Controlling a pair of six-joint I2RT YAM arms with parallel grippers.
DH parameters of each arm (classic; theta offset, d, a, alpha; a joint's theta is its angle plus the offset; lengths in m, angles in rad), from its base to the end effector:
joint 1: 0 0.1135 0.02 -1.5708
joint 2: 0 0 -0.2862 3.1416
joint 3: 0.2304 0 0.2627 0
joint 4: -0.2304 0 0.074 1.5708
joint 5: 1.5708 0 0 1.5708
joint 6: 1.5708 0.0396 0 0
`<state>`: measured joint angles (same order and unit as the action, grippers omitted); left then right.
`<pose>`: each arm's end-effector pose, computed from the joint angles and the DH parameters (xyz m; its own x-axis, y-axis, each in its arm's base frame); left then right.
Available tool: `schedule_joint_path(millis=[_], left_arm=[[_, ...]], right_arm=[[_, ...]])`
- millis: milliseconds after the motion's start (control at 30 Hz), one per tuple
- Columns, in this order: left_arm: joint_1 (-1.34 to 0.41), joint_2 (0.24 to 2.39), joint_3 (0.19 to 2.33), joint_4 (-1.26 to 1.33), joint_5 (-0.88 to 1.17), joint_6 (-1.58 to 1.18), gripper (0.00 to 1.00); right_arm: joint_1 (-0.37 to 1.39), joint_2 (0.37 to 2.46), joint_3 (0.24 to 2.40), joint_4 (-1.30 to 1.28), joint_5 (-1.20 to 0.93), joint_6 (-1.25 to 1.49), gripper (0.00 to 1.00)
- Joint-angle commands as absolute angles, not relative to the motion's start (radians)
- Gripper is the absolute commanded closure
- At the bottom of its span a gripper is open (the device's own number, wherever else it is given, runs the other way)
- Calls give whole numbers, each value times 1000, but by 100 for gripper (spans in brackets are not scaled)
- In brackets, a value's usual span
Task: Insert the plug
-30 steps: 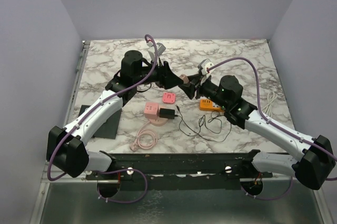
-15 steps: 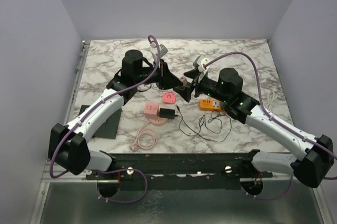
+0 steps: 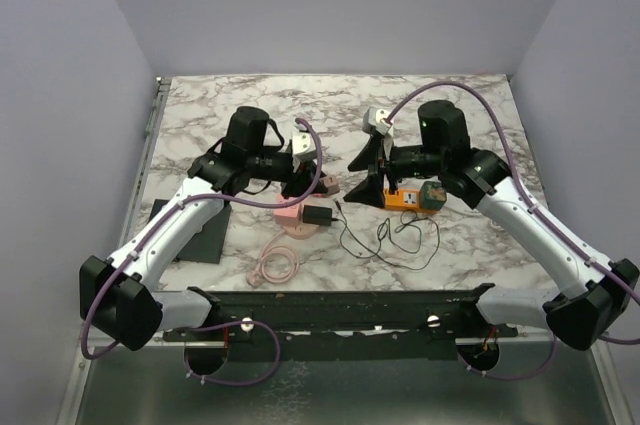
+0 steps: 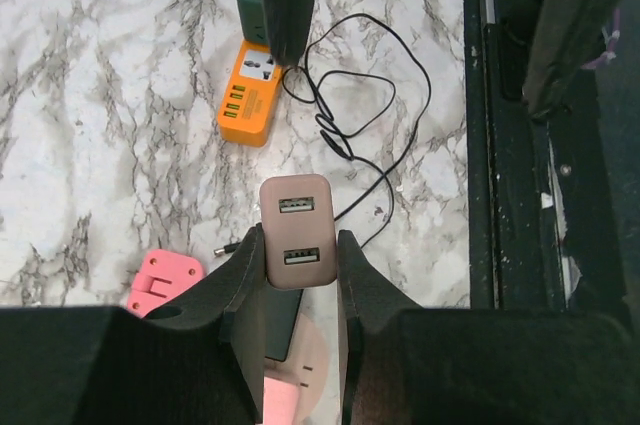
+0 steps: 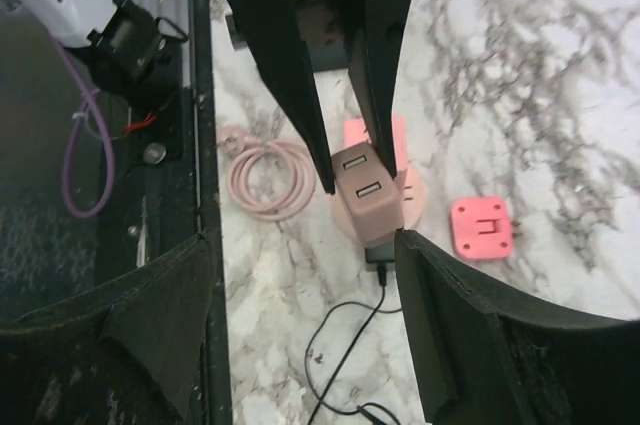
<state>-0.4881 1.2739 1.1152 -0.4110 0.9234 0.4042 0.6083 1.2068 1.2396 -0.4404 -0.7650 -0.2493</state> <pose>0.2331 -0.1595 0.3532 -0.0935 0.3182 -0.9434 0.9928 0.1007 -0.0644 0.2026 0.1745 0.4086 -0.0848 -0.2759 -0.9574 -0.9854 0.1657 0.0395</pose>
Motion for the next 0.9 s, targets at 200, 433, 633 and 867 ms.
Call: schedule_joint_path(millis=[200,433,633,867], left_arm=[[-518,1238,1155,-489,1057,573,100],[-539,1246,1178,-492,1096,526,100],[-539,1270,1215,-492,1110,502,100],[-543,1282,1224,-492,1117,494,100]], right_arm=[[610,1319,1253,-505,-882,-265,29],[623,1310,1230,-465,-840,-322,27],[641,1314,1203,-480,-850,-334,28],[651,1321,1212,-447,-783,-286,61]])
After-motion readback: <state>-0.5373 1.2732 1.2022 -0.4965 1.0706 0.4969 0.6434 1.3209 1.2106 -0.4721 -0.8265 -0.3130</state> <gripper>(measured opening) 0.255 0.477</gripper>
